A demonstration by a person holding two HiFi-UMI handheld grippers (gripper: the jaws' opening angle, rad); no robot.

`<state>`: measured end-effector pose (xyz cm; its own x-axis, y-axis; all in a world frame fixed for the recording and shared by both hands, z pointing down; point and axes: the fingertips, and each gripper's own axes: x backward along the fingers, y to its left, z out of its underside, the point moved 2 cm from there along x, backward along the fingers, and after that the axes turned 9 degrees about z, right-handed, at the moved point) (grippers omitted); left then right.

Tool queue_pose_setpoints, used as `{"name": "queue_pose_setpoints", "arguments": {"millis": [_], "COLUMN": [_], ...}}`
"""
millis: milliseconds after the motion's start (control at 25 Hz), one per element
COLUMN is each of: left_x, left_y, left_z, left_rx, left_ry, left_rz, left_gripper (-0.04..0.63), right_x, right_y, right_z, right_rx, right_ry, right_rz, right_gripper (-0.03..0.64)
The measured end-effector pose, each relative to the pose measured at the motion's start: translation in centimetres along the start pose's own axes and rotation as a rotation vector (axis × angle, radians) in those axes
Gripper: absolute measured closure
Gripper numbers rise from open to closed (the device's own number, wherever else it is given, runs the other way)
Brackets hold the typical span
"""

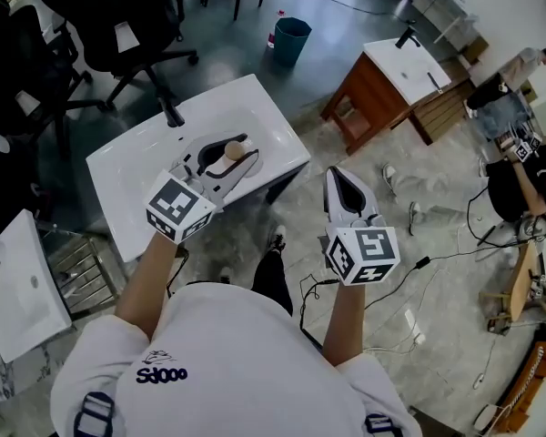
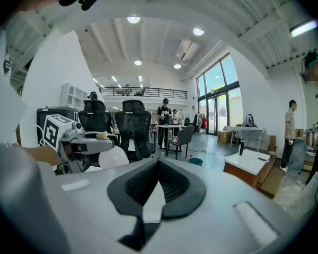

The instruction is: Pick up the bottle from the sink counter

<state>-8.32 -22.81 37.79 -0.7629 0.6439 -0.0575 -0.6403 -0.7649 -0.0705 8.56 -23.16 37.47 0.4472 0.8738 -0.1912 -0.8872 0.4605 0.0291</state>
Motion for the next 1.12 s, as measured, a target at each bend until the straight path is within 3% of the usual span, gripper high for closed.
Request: {"name": "queue_pose_setpoints", "arguments": {"millis": [280, 1120], "left_x": [-0.3, -0.6], "left_y": [-0.2, 0.0], "left_z": [-1.0, -0.8], "left_rx": [-0.001, -0.003], "left_ry": [-0.012, -0.003], "left_rz": [0.017, 0.045], "left_gripper": [0.469, 0.469], "right_x": [-0.1, -0.6], "right_y": [0.6, 0.4], "right_z": [0.2, 1.2], "right_rx": [0.100, 0.104], "right_ry": [0.024, 0.046], "right_rz": [-0.010, 0.008], "right_gripper": [0.607, 0.607]}}
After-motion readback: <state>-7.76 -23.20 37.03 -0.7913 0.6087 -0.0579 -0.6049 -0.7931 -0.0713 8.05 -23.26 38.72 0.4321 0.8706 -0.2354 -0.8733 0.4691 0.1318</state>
